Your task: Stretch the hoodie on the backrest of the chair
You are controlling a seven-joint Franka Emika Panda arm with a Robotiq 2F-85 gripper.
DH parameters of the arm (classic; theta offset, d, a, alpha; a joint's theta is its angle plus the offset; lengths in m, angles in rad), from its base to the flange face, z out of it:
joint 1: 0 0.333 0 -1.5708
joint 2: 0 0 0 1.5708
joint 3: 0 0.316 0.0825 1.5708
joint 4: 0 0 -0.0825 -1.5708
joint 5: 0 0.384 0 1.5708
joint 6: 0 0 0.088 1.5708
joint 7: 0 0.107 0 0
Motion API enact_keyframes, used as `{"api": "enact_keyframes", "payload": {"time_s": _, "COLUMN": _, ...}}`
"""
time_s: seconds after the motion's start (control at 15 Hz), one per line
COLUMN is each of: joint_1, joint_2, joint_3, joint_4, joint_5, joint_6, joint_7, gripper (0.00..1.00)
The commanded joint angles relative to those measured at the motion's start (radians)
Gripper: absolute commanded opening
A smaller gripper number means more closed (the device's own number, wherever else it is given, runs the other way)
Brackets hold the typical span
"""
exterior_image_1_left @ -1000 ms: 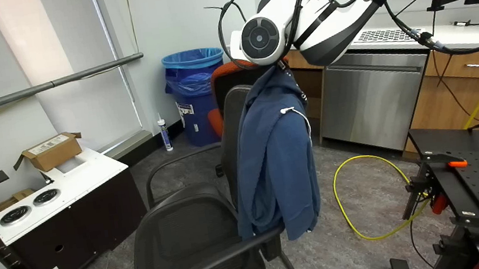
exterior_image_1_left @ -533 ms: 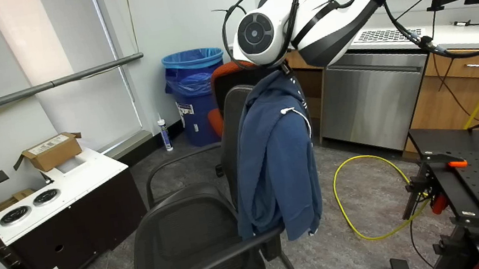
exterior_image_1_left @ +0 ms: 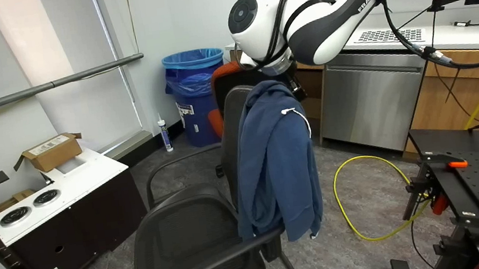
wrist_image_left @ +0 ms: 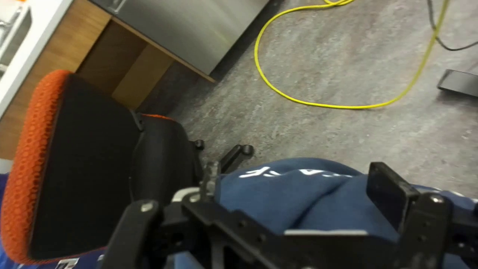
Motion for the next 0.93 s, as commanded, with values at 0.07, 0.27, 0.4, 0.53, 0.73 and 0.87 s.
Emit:
{"api": "enact_keyframes", "payload": {"time_s": 0.07, "joint_1": 0.034, "joint_2": -0.037, "joint_3": 0.023, "joint_4": 0.005, "joint_5": 0.084, "joint_6": -0.054, "joint_7": -0.004, "gripper": 1.00}}
{"api": "enact_keyframes", "payload": {"time_s": 0.27, "joint_1": 0.059, "joint_2": -0.074, "joint_3": 0.041, "joint_4": 0.001, "joint_5": 0.102, "joint_6": -0.086, "joint_7": -0.003, "gripper": 1.00}}
{"api": "enact_keyframes", "payload": {"time_s": 0.4, "joint_1": 0.056, "joint_2": -0.074, "joint_3": 0.037, "joint_4": -0.004, "joint_5": 0.102, "joint_6": -0.086, "joint_7": -0.003, "gripper": 1.00}}
{"api": "enact_keyframes", "payload": {"time_s": 0.53, "joint_1": 0.053, "joint_2": -0.074, "joint_3": 0.035, "joint_4": -0.006, "joint_5": 0.102, "joint_6": -0.086, "joint_7": -0.003, "gripper": 1.00}}
{"api": "enact_keyframes", "payload": {"time_s": 0.73, "joint_1": 0.053, "joint_2": -0.074, "joint_3": 0.035, "joint_4": -0.006, "joint_5": 0.102, "joint_6": -0.086, "joint_7": -0.003, "gripper": 1.00}}
{"api": "enact_keyframes", "payload": {"time_s": 0.87, "joint_1": 0.053, "joint_2": -0.074, "joint_3": 0.035, "joint_4": -0.006, "joint_5": 0.102, "joint_6": -0.086, "joint_7": -0.003, "gripper": 1.00}}
